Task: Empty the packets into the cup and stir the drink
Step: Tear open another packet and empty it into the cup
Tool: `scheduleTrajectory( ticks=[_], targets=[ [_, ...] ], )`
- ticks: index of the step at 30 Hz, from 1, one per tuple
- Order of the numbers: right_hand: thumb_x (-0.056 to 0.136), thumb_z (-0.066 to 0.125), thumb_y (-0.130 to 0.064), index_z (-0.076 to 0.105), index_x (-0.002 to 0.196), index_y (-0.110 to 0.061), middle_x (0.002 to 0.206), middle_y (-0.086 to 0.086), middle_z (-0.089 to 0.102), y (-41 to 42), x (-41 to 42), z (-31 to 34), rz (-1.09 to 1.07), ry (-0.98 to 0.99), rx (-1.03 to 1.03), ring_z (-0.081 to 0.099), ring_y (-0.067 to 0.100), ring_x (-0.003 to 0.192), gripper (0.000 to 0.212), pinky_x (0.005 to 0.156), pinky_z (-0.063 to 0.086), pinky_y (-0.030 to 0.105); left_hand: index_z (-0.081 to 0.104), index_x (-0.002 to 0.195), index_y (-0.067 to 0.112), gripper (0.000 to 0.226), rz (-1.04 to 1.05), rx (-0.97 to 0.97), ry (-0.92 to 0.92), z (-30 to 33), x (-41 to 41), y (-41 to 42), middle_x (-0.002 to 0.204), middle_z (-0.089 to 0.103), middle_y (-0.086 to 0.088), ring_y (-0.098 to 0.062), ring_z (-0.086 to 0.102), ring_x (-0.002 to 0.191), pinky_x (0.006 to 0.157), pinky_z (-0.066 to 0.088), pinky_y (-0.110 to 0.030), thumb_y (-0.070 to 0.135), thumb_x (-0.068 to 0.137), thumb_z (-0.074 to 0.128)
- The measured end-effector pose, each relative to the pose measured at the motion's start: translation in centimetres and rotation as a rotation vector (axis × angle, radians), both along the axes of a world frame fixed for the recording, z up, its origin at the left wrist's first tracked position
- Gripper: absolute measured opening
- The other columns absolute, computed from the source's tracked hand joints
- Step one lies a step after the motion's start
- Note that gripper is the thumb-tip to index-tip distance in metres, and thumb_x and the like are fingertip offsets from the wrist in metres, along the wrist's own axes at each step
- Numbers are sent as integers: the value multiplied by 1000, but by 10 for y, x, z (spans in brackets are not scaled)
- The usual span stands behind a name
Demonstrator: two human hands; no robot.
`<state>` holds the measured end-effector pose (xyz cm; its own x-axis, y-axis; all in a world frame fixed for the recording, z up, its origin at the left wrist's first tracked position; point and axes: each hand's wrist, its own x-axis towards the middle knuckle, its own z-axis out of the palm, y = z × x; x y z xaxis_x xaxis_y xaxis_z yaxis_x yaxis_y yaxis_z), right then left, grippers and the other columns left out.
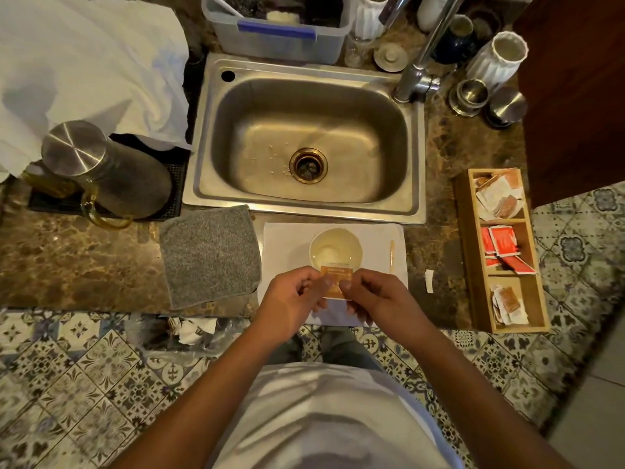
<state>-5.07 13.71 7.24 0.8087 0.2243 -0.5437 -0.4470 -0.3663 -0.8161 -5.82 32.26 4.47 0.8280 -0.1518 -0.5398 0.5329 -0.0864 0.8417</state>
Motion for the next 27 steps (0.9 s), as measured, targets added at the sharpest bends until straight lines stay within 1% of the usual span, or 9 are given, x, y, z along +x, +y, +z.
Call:
scheduleTrajectory(
  ticks=[4,9,14,16,21,27],
  targets=[
    [103,58,-24,67,76,-8,62,4,67,-2,3,0,0,19,21,60,14,54,33,56,49,22,69,77,13,25,-22,1,-7,2,3,0,58,66,2,-11,55,52,58,46,-23,24,98,62],
    [103,59,-22,68,72,-11,62,8,67,-3,8,-2,7,23,11,60,15,53,35,55,48,24,68,78,4,28,-37,14,-8,4,7,-1,58,65,2,-14,53,52,56,44,-21,21,99,62],
    [103,58,-24,69,74,-6,62,9,67,-3,10,-5,12,48,5,60,18,53,36,55,49,30,67,83,-3,29,-46,23,11,2,9,0,59,65,-1,-14,54,52,56,45,-21,21,99,61],
    [103,58,-25,70,76,-4,62,7,67,-2,10,-6,5,68,9,59,19,53,36,54,49,31,67,83,-4,28,-43,22,17,2,10,1,58,64,-1,-14,54,51,55,45,-21,18,99,61],
    [103,59,-25,71,78,-4,61,8,67,-1,11,-7,-20,122,29,58,21,52,35,52,48,30,66,80,-4,29,-42,15,38,0,10,2,57,64,-3,-16,53,51,54,45,-22,17,99,62],
    [103,58,-25,70,80,1,63,11,67,0,12,-5,-30,147,47,57,20,51,36,52,48,30,67,75,5,29,-59,8,52,0,14,4,56,64,1,-14,53,50,53,44,-22,19,99,61]
  ],
)
